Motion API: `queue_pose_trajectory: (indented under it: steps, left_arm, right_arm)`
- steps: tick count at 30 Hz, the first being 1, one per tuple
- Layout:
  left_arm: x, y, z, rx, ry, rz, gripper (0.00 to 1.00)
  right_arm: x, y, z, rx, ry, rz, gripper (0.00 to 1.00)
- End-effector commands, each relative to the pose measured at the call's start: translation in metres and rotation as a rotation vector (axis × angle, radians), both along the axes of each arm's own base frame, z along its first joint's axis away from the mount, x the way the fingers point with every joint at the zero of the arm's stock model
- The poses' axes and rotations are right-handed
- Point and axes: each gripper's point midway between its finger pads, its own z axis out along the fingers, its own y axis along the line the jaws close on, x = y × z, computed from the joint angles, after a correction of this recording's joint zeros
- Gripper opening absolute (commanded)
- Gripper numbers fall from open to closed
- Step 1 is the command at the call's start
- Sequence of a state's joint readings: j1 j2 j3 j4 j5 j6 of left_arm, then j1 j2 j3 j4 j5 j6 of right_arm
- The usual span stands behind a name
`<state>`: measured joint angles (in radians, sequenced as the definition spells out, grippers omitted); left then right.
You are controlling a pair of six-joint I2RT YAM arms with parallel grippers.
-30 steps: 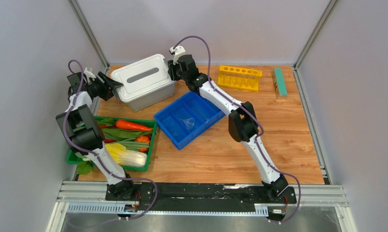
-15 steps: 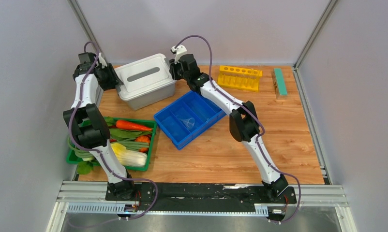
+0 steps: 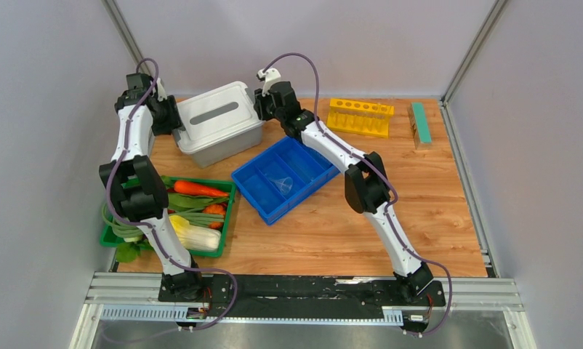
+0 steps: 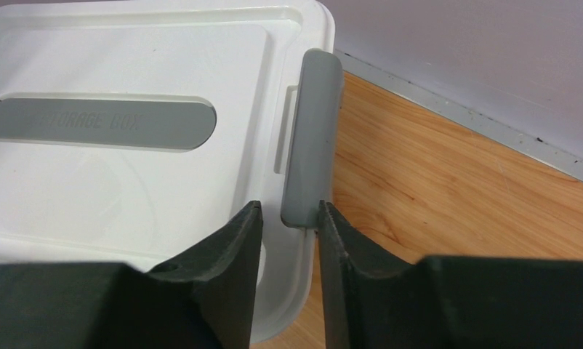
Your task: Organize the chemistry lab equipment
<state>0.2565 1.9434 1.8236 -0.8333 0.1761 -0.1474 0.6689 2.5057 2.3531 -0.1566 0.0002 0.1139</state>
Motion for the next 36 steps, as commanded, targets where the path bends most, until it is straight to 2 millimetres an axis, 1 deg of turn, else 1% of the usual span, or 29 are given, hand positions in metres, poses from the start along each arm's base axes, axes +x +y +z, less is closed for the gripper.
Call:
queue_pose_trajectory:
  steps: [1,2,3,4,5,6,7,9,11,13,15,17,19,20,21,22,24,25,26,27,28,30,32,33,34,35,36]
  left_arm:
    - [-0.001,-0.002,0.016,-0.001,-0.018,-0.008,0.63]
    - [0.0,-0.002,0.022,-0.005,-0.039,-0.006,0.69]
    - [0.002,-0.001,0.03,-0.009,-0.063,-0.008,0.7]
    - [0.003,-0.001,0.038,-0.014,-0.084,-0.01,0.73]
    - [0.005,-0.002,0.049,-0.016,-0.111,-0.016,0.73]
    - [0.007,-0.005,0.058,-0.028,-0.133,-0.035,0.73]
    - [0.008,-0.008,0.066,-0.041,-0.151,-0.052,0.74]
    - [0.008,-0.011,0.084,-0.044,-0.179,-0.063,0.75]
    - [0.007,-0.015,0.103,-0.048,-0.219,-0.074,0.76]
    - [0.004,-0.023,0.121,-0.068,-0.267,-0.099,0.77]
    - [0.0,-0.039,0.145,-0.117,-0.342,-0.153,0.77]
    - [-0.006,-0.062,0.169,-0.197,-0.434,-0.239,0.78]
    - [-0.017,-0.086,0.193,-0.249,-0.507,-0.308,0.78]
    - [-0.025,-0.098,0.205,-0.258,-0.544,-0.349,0.78]
    - [-0.032,-0.11,0.213,-0.264,-0.569,-0.383,0.78]
    - [-0.041,-0.121,0.224,-0.269,-0.6,-0.408,0.79]
    - [-0.058,-0.151,0.244,-0.31,-0.682,-0.485,0.79]
    - [-0.067,-0.169,0.248,-0.339,-0.704,-0.53,0.79]
    - [-0.078,-0.184,0.247,-0.357,-0.71,-0.559,0.79]
    - [-0.09,-0.199,0.253,-0.369,-0.735,-0.596,0.79]
    - [-0.1,-0.211,0.254,-0.377,-0.746,-0.628,0.79]
    - [-0.127,-0.236,0.26,-0.387,-0.777,-0.698,0.79]
    - [-0.147,-0.254,0.259,-0.416,-0.791,-0.743,0.79]
    - [-0.157,-0.261,0.257,-0.437,-0.801,-0.759,0.79]
    - [-0.167,-0.269,0.252,-0.466,-0.809,-0.777,0.79]
    - [-0.177,-0.276,0.251,-0.485,-0.826,-0.797,0.79]
    - [-0.186,-0.28,0.244,-0.497,-0.822,-0.801,0.79]
  right_arm:
    - [-0.044,0.023,-0.014,-0.011,0.134,0.11,0.41]
    - [-0.043,0.021,-0.008,-0.002,0.131,0.104,0.44]
    - [-0.042,0.018,-0.001,0.008,0.125,0.099,0.47]
    - [-0.041,0.015,0.008,0.016,0.115,0.096,0.52]
    - [-0.04,0.012,0.016,0.024,0.105,0.09,0.61]
    - [-0.037,0.006,0.026,0.032,0.095,0.075,0.77]
    - [-0.035,0.0,0.035,0.04,0.087,0.061,1.0]
    - [-0.035,-0.011,0.054,0.052,0.072,0.046,1.0]
    - [-0.04,-0.023,0.076,0.057,0.046,0.043,1.0]
    - [-0.051,-0.032,0.099,0.06,0.018,0.049,1.0]
    - [-0.068,-0.043,0.125,0.065,0.001,0.06,1.0]
    - [-0.086,-0.056,0.145,0.07,0.001,0.062,1.0]
    - [-0.104,-0.074,0.156,0.07,0.015,0.043,1.0]
    - [-0.109,-0.086,0.156,0.077,0.033,-0.009,1.0]
    - [-0.115,-0.103,0.163,0.093,0.047,-0.086,1.0]
    - [-0.121,-0.118,0.163,0.11,0.07,-0.156,1.0]
    - [-0.142,-0.148,0.173,0.099,0.082,-0.221,1.0]
    - [-0.152,-0.159,0.173,0.083,0.088,-0.233,1.0]
    - [-0.164,-0.173,0.177,0.082,0.093,-0.259,1.0]
    - [-0.177,-0.188,0.179,0.082,0.103,-0.29,1.0]
    - [-0.188,-0.199,0.18,0.087,0.111,-0.311,1.0]
    - [-0.211,-0.221,0.181,0.103,0.12,-0.339,1.0]
    - [-0.237,-0.238,0.178,0.131,0.127,-0.339,1.0]
    - [-0.25,-0.245,0.171,0.144,0.134,-0.332,1.0]
    - [-0.26,-0.251,0.172,0.163,0.123,-0.322,1.0]
    - [-0.27,-0.257,0.167,0.176,0.125,-0.317,1.0]
    - [-0.278,-0.262,0.163,0.185,0.131,-0.319,1.0]
